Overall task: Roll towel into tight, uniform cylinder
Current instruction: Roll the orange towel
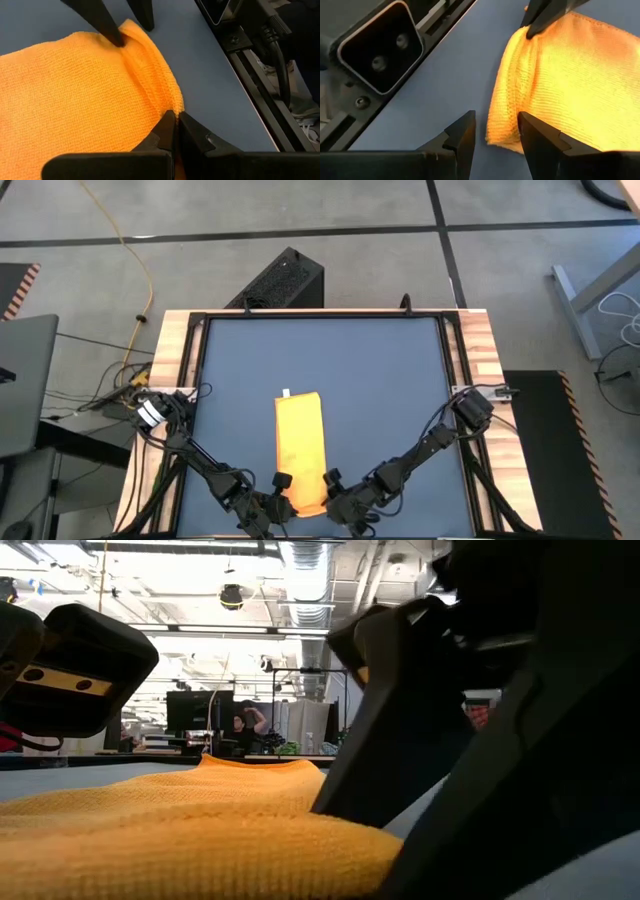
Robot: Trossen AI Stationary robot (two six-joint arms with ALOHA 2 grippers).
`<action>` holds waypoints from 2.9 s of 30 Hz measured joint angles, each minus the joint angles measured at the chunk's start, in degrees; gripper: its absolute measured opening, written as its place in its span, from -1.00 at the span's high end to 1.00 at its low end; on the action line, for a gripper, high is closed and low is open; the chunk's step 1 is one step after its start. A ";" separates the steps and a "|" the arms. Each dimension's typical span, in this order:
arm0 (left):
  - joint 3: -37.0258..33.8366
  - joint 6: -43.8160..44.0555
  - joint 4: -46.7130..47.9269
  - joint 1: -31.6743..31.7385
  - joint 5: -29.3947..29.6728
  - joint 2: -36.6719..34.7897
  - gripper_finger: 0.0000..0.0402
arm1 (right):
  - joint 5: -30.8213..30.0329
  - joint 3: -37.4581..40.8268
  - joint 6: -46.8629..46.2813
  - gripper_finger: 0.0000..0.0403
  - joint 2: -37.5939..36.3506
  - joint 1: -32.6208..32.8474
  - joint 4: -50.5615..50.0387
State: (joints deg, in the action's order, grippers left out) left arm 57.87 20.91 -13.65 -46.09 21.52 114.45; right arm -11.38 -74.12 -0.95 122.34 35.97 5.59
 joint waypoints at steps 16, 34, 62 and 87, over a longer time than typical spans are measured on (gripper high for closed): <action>0.00 1.56 -0.92 0.07 -4.96 -0.02 1.00 | 1.70 -0.23 -22.31 0.91 1.29 -0.92 -4.14; 0.02 -1.70 -2.66 0.22 -4.99 -0.19 0.91 | 19.09 0.02 -57.59 0.89 0.98 -2.04 0.56; 0.72 -13.18 -11.55 -3.45 4.76 -0.17 0.87 | 15.50 0.04 -61.83 0.89 0.94 -2.61 2.61; 5.90 -10.50 -0.09 0.58 4.41 3.76 1.00 | 14.12 0.04 -73.20 0.84 0.94 -2.17 2.57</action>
State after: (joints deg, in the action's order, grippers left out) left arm 63.77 10.41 -13.73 -45.51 25.93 118.21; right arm 2.73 -74.08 -74.15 123.28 33.80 8.16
